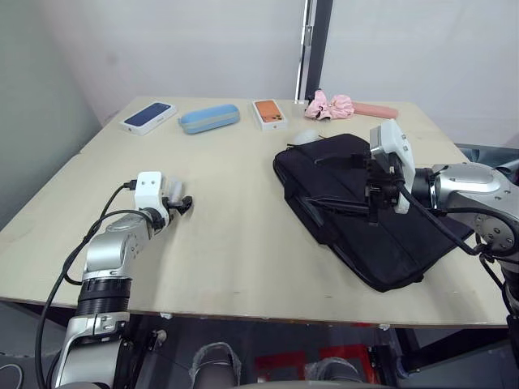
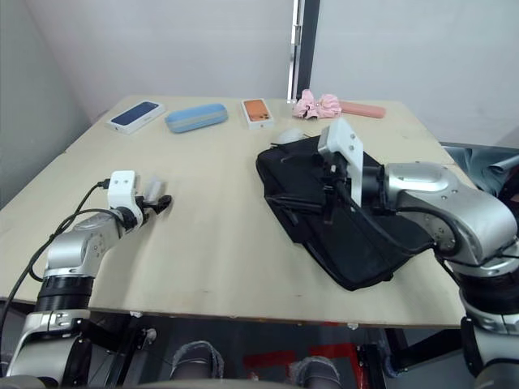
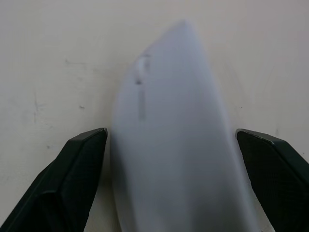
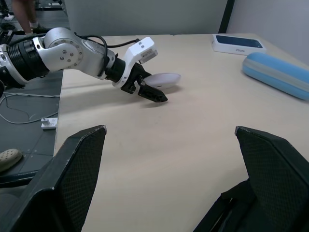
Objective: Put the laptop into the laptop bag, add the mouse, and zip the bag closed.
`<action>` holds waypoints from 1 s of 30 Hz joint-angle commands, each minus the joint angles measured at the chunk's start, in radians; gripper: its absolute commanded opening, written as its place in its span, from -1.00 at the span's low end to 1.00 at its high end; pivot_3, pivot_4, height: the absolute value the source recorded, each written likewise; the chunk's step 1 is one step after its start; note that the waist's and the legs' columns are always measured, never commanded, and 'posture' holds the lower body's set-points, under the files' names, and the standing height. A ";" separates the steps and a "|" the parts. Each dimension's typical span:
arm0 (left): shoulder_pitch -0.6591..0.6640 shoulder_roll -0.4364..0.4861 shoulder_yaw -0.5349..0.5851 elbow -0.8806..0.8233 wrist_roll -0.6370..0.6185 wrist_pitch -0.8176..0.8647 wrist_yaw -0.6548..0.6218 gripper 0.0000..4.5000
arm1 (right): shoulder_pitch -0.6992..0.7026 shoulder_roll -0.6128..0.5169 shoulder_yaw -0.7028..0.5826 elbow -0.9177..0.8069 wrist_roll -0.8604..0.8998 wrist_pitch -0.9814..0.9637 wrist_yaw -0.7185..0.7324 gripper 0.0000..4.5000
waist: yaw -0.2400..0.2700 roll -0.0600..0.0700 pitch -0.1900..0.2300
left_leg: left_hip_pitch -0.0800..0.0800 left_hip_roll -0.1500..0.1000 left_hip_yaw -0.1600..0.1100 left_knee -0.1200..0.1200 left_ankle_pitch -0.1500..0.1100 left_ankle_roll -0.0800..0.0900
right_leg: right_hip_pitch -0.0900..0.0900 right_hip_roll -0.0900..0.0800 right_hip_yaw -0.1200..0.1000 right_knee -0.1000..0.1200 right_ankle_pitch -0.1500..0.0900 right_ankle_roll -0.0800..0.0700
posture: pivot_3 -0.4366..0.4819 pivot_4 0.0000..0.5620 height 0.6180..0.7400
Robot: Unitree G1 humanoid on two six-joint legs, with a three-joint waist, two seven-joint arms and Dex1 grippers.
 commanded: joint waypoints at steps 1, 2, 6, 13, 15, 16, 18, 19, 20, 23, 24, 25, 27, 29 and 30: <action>0.007 -0.004 -0.001 -0.043 -0.004 0.001 -0.011 1.00 | -0.007 -0.008 -0.048 -0.021 0.018 -0.009 -0.007 0.99 | 0.000 0.000 0.000 | 0.000 0.000 0.000 0.000 0.000 0.000 | 0.000 0.000 0.000 0.000 0.000 0.000 | -0.05 -0.47 1.00; 0.011 -0.002 -0.004 -0.038 0.001 0.005 -0.012 1.00 | -0.008 -0.006 -0.048 -0.020 0.021 -0.008 -0.010 0.99 | 0.000 0.000 0.000 | 0.000 0.000 0.000 0.000 0.000 0.000 | 0.000 0.000 0.000 0.000 0.000 0.000 | -0.05 -0.47 1.00; 0.016 0.002 -0.004 -0.032 0.008 0.014 -0.012 1.00 | -0.007 -0.008 -0.044 -0.019 0.020 -0.010 -0.015 0.99 | 0.000 0.000 0.000 | 0.000 0.000 0.000 0.000 0.000 0.000 | 0.000 0.000 0.000 -0.001 0.000 0.000 | -0.05 -0.47 1.00; 0.020 0.021 -0.020 -0.012 0.027 0.034 -0.023 1.00 | -0.011 -0.011 -0.042 -0.013 0.019 -0.011 -0.028 0.99 | -0.003 0.000 0.000 | 0.000 0.000 0.000 -0.001 0.000 0.000 | 0.000 0.000 0.000 -0.001 0.000 0.000 | -0.05 -0.47 1.00; 0.036 0.027 -0.026 -0.039 0.010 0.028 -0.060 0.76 | -0.011 -0.013 -0.043 -0.014 0.020 -0.011 -0.030 1.00 | -0.004 0.000 0.000 | 0.000 0.000 0.000 -0.001 0.000 0.000 | 0.000 0.000 0.000 -0.001 0.000 0.000 | -0.05 -0.47 1.00; 0.041 0.031 -0.026 -0.049 0.004 0.029 -0.072 0.64 | -0.011 -0.013 -0.043 -0.013 0.020 -0.010 -0.030 1.00 | -0.004 0.000 0.000 | 0.000 0.000 0.000 -0.001 0.000 0.000 | 0.000 0.000 0.000 -0.001 0.000 0.000 | -0.05 -0.47 1.00; 0.047 0.048 -0.035 -0.062 0.002 0.032 -0.099 0.32 | -0.010 -0.014 -0.042 -0.013 0.021 -0.010 -0.030 1.00 | -0.004 0.000 0.000 | 0.000 0.000 0.000 -0.002 0.000 0.000 | 0.000 0.000 0.000 -0.002 0.000 0.000 | -0.05 -0.47 1.00; 0.048 0.055 -0.037 -0.065 0.004 0.034 -0.109 0.27 | -0.010 -0.015 -0.041 -0.012 0.021 -0.009 -0.030 1.00 | -0.003 0.000 0.000 | 0.000 0.000 0.000 -0.003 0.000 0.000 | 0.000 0.000 0.000 -0.002 0.000 0.000 | -0.05 -0.47 1.00; 0.049 0.064 -0.037 -0.070 -0.001 0.036 -0.126 0.27 | -0.010 -0.016 -0.040 -0.012 0.021 -0.008 -0.030 1.00 | -0.002 0.000 0.000 | 0.000 0.000 0.000 -0.003 0.000 -0.001 | 0.000 0.000 0.000 -0.003 0.000 0.000 | -0.05 -0.47 1.00; 0.062 0.124 -0.062 -0.098 -0.008 0.019 -0.226 0.27 | -0.010 -0.018 -0.034 -0.014 0.032 0.013 -0.035 1.00 | -0.003 0.000 0.000 | 0.000 0.000 0.001 -0.005 0.000 -0.001 | 0.000 0.000 0.000 -0.005 0.000 0.000 | -0.05 -0.47 1.00; 0.067 0.146 -0.072 -0.112 -0.018 0.012 -0.273 0.27 | -0.013 -0.015 -0.032 -0.014 0.042 0.029 -0.043 1.00 | -0.003 0.000 0.000 | 0.000 0.000 0.001 -0.006 0.000 -0.001 | 0.000 0.000 -0.001 -0.006 0.000 0.000 | -0.05 -0.47 1.00; 0.073 0.169 -0.085 -0.126 -0.026 0.000 -0.322 0.27 | -0.019 -0.009 -0.029 -0.011 0.053 0.048 -0.057 1.00 | -0.003 0.000 0.000 | 0.000 0.000 0.001 -0.007 0.000 -0.001 | -0.001 0.000 -0.001 -0.007 0.000 0.000 | -0.05 -0.47 1.00; 0.106 0.245 -0.138 -0.161 -0.014 -0.117 -0.484 0.27 | -0.034 0.015 -0.006 -0.012 0.075 0.100 -0.097 1.00 | -0.003 0.001 0.000 | 0.000 0.000 0.001 -0.009 0.000 -0.001 | -0.001 0.000 -0.001 -0.008 0.000 0.000 | -0.05 -0.47 1.00; 0.140 0.312 -0.178 -0.186 -0.004 -0.241 -0.634 0.27 | -0.040 0.038 0.021 -0.018 0.085 0.147 -0.138 1.00 | -0.005 0.001 0.000 | -0.001 0.000 0.002 -0.011 0.000 -0.001 | -0.002 0.001 -0.001 -0.011 0.000 0.000 | -0.05 -0.47 1.00; 0.147 0.334 -0.189 -0.188 -0.002 -0.282 -0.681 0.27 | -0.042 0.049 0.033 -0.018 0.085 0.168 -0.158 1.00 | -0.004 0.001 0.000 | -0.001 0.000 0.002 -0.012 0.000 -0.001 | -0.002 0.000 -0.001 -0.012 0.000 0.000 | -0.05 -0.47 1.00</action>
